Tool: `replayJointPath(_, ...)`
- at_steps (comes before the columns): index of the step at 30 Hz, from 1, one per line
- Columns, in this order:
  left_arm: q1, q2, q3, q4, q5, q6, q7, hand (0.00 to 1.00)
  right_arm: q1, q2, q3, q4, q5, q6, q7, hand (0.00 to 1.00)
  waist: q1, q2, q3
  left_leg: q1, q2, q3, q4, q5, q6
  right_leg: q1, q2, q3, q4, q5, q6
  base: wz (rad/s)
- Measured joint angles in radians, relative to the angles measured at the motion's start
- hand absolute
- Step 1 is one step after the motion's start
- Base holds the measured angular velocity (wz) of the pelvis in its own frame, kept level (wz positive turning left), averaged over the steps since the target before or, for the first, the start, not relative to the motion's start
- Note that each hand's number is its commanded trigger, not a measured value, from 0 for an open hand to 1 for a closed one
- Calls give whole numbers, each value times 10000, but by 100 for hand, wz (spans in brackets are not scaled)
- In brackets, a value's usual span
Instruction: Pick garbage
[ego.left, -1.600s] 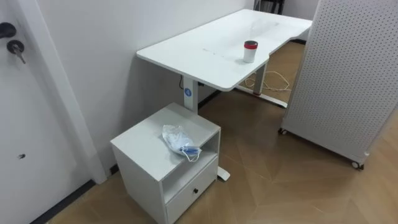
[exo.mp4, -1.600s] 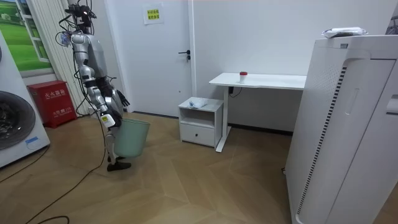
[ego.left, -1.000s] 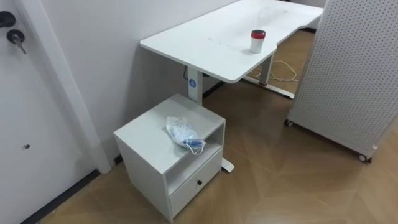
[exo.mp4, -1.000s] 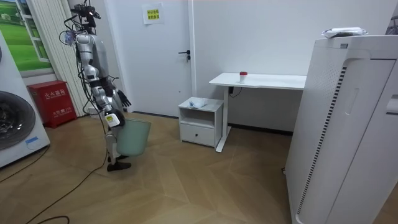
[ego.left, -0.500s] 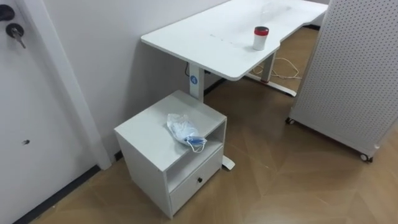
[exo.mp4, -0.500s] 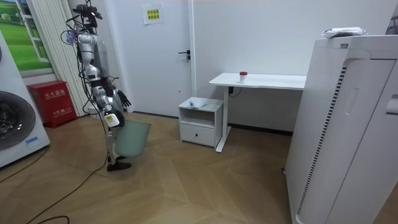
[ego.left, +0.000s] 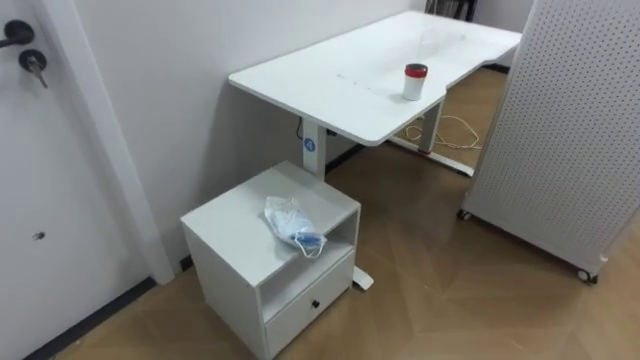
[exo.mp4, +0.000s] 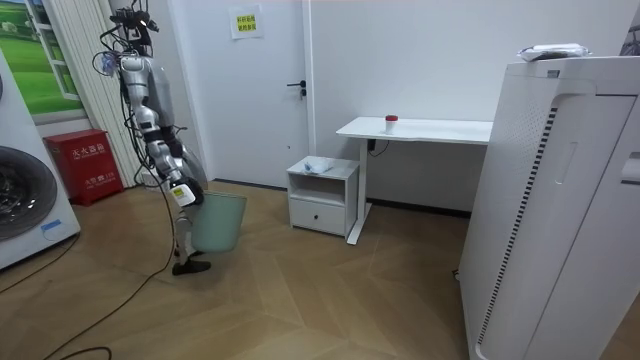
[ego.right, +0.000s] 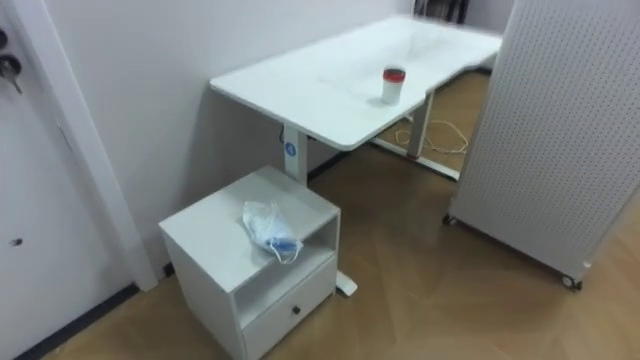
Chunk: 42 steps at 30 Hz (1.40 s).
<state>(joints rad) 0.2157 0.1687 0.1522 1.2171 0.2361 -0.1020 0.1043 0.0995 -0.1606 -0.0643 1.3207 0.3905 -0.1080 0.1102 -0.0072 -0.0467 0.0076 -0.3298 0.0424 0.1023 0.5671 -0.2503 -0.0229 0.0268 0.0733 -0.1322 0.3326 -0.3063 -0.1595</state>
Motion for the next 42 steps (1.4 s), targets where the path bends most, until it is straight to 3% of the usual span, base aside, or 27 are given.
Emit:
replayJointPath(2, 93, -6, 2, 0, 17, 34, 5, 0, 171, -12, -1, -45, -1, -1, -3, 100, 192, 24, -5, -275, -38, 38, -1278, 771, -24, 150, 13, 231, 18, -152, 50, -39)
replayJointPath(4, 262, -21, 4, 20, 22, 41, 3, 0, 211, -24, -6, -54, -4, -2, -43, 100, 207, 114, -33, -218, -48, 87, -1928, 1978, 189, 441, 11, 508, -61, -365, 159, -34)
replayJointPath(6, 250, -22, 8, 11, 19, 28, -4, 0, 269, -34, -59, -50, -2, -3, -96, 100, 109, 215, -86, -167, -173, 130, -1854, 2316, 554, 465, -90, 547, -66, -538, 287, -5)
replayJointPath(7, 221, -21, 17, -6, 19, 12, -10, 0, 268, -29, -86, -53, -10, -3, -114, 100, 128, 180, -84, -175, -200, 228, -1729, 2307, 573, 479, -165, 603, -65, -607, 316, -18)
replayJointPath(8, 145, -36, 9, -12, 36, -12, -26, 0, 210, -59, -88, -47, -31, -5, -132, 100, 156, 125, -68, -172, -203, 421, -1430, 2056, 619, 593, -270, 752, -107, -674, 384, -27)
replayJointPath(9, 87, -38, 9, -9, 83, -31, -86, 0, 163, -77, -77, -54, -31, -17, -154, 100, 180, 125, 32, -256, -214, 639, -897, 1673, 693, 851, -363, 899, -204, -800, 413, -30)
replayJointPath(10, 82, -38, -29, -9, 86, -56, -115, 0, 135, -80, 5, -72, -44, -16, -195, 100, 195, 145, 46, -316, -331, 857, -650, 1342, 760, 1108, -496, 1116, -237, -923, 458, -17)
replayJointPath(12, -133, -27, -79, -6, 100, -97, -140, 0, 166, -73, 4, -105, -119, -7, -262, 100, 148, -36, -55, -174, -612, 1014, -796, 1069, 877, 1092, -866, 1167, 194, -1359, 664, 1)
replayJointPath(13, -238, -42, -111, 13, 109, -109, -143, 0, 157, -96, -21, -113, -115, -7, -300, 100, 176, -48, -47, -13, -768, 1091, -727, 851, 973, 821, -1083, 1098, 934, -1506, 935, 4)
replayJointPath(14, -318, -37, -113, -3, 109, -129, -139, 0, 128, -99, -52, -120, -107, -7, -345, 100, 234, -57, -42, 85, -808, 1157, -706, 740, 1015, 643, -1186, 1006, 1468, -1524, 1054, -8)
replayJointPath(15, -455, -31, -108, -12, 113, -146, -82, 0, 65, -101, -74, -131, -70, -9, -405, 100, 380, -79, -34, 352, -893, 1242, -677, 565, 1081, 236, -1442, 696, 2618, -1370, 1418, -15)
replayJointPath(16, -555, -23, -119, -16, 111, -171, -19, 0, -8, -119, -80, -132, -58, -10, -447, 100, 418, -74, -36, 678, -917, 1291, -777, 374, 1158, -22, -1601, 453, 3688, -942, 1981, -11)
replayJointPath(17, -583, -6, -127, -24, 105, -202, 18, 0, -17, -117, -64, -142, -42, -18, -445, 100, 419, -67, -42, 917, -911, 1290, -902, 255, 1112, -144, -1626, 379, 4155, -623, 2167, 0)
replayJointPath(18, -706, 34, -202, -148, 97, -212, 109, 0, -17, -95, 28, -268, -58, -22, -451, 100, 404, 65, -47, 1266, -877, 1180, -1160, 171, 1062, -470, -1598, 282, 4963, -45, 2156, -4)
replayJointPath(19, -719, 18, -186, -457, 59, -261, 254, 0, -90, -100, 111, -521, -55, -21, -438, 100, 449, 60, -83, 1465, -822, 941, -1390, 147, 1028, -1009, -1699, 138, 5263, -324, 1936, -11)
replayJointPath(20, -739, 8, -167, -545, 19, -329, 342, 0, -216, -106, 112, -572, -54, -20, -423, 100, 459, 58, -60, 1543, -759, 852, -1481, 151, 988, -1363, -1707, 32, 5322, -575, 1807, -23)
replayJointPath(21, -885, -8, -218, -578, -183, -404, 446, 0, -390, -109, 186, -767, -32, -49, -413, 100, 447, 141, 50, 1761, -597, 776, -1684, 155, 918, -2000, -1767, -168, 5057, -825, 1713, -10)
replayJointPath(22, -1037, 8, -448, -588, -506, -441, 484, 0, -519, -104, 365, -815, -33, -149, -423, 100, 388, 222, 78, 1950, -472, 611, -1837, 150, 840, -2388, -1808, -230, 4062, -829, 1745, 13)
replayJointPath(23, -1137, 15, -600, -616, -505, -560, 541, 0, -517, -63, 446, -752, -37, -247, -423, 100, 305, 196, 71, 2104, -422, 502, -1916, 94, 729, -2556, -1930, -184, 2465, -482, 1829, 26)
replayJointPath(24, -1192, 12, -607, -690, -508, -634, 557, 0, -505, -33, 450, -747, -36, -300, -424, 100, 286, 107, 88, 2196, -425, 490, -1920, 20, 649, -2591, -1959, -168, 1817, 178, 1802, 33)
replayJointPath(25, -1199, -51, -679, -718, -504, -781, 613, 0, -426, -3, 477, -725, -46, -386, -424, 100, 266, 134, 19, 2393, -357, 311, -1850, -81, 527, -2452, -1954, -136, 1409, 855, 1686, 18)
replayJointPath(26, -1192, -59, -798, -752, -479, -834, 610, 0, -361, -9, 495, -691, -45, -439, -422, 100, 223, 145, -87, 2479, -330, 265, -1946, -77, 463, -2293, -1829, -204, 1152, 886, 1638, 18)
replayJointPath(27, -1145, -68, -829, -851, -466, -1008, 609, 0, -353, -22, 521, -692, -58, -464, -409, 100, 171, 167, -138, 2722, -211, 221, -2161, -48, 389, -1959, -1661, -327, 808, 928, 1579, 4)
replayJointPath(29, -1063, -69, -851, -988, -473, -1063, 625, 0, -309, -44, 560, -742, -72, -668, -306, 100, 126, 266, -64, 3034, -75, 221, -2513, -21, 288, -1612, -1382, -325, 443, 946, 1516, -8)
replayJointPath(35, -1138, -61, -890, -1944, -225, -1218, 1057, 0, -507, -67, 820, -696, -77, -803, -344, 100, 87, 264, -6, 2866, -4, 174, -2622, 0, 245, -1683, -1263, -341, 256, 963, 1482, -2)
replayJointPath(39, -1926, -18, -1270, -2336, 348, -1983, 1707, 0, -735, -26, 1165, -608, -66, -1060, -255, 100, 78, 222, 122, 2672, -21, 146, -2639, -1, 243, -1834, -1275, -349, 176, 982, 1502, 1)
replayJointPath(42, -2352, -18, -1564, -2622, 618, -2321, 2059, 0, -921, -12, 1248, -646, -121, -1218, -204, 100, -87, 257, 135, 2324, -23, 91, -2624, 0, 243, -2158, -1270, -375, 157, 1087, 1511, 4)
